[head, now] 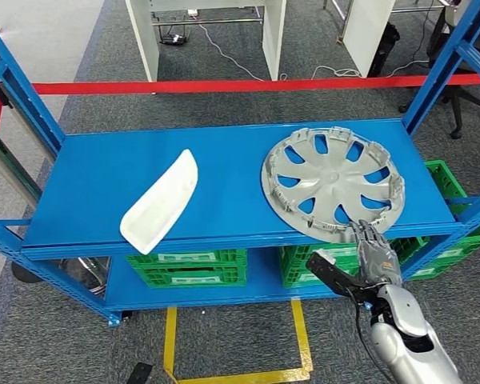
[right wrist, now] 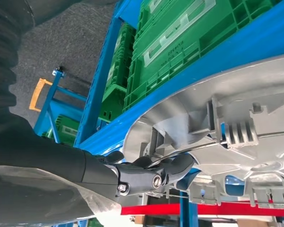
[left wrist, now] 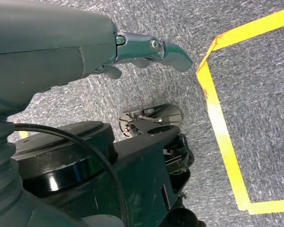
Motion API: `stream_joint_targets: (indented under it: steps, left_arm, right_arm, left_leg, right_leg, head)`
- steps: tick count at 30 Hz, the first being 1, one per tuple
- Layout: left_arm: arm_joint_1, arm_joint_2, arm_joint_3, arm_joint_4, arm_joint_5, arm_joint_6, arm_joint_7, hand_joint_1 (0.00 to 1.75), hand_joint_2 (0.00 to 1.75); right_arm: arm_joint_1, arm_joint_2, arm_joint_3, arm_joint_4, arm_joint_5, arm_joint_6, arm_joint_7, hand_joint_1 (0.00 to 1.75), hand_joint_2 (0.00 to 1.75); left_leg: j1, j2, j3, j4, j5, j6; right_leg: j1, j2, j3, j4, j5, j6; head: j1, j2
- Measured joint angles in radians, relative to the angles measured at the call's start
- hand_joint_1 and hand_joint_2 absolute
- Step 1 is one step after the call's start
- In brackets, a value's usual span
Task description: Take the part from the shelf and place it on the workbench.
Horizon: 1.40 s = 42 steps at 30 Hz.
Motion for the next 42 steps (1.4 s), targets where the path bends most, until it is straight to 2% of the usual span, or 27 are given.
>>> stream_joint_targets:
  steps: [16,42]
  left_arm:
    - [0.000,0.000,0.007,0.000,-0.003,0.002,-0.001,0.00,1.75]
    - [0.001,0.000,0.015,0.000,-0.007,0.000,-0.013,0.00,1.75]
  right_arm:
    - [-0.003,0.000,0.018,-0.005,0.039,-0.014,0.005,0.00,1.75]
    - [-0.015,0.000,0.006,-0.039,-0.001,-0.021,-0.006,0.00,1.75]
  left_leg:
    - [0.000,0.000,0.000,0.000,0.000,0.000]
    - [0.000,0.000,0.000,0.000,0.000,0.000]
  right_leg:
    - [0.000,0.000,0.000,0.000,0.000,0.000]
    - [0.000,0.000,0.000,0.000,0.000,0.000]
  head:
    - [0.000,0.000]
    - [0.000,0.000]
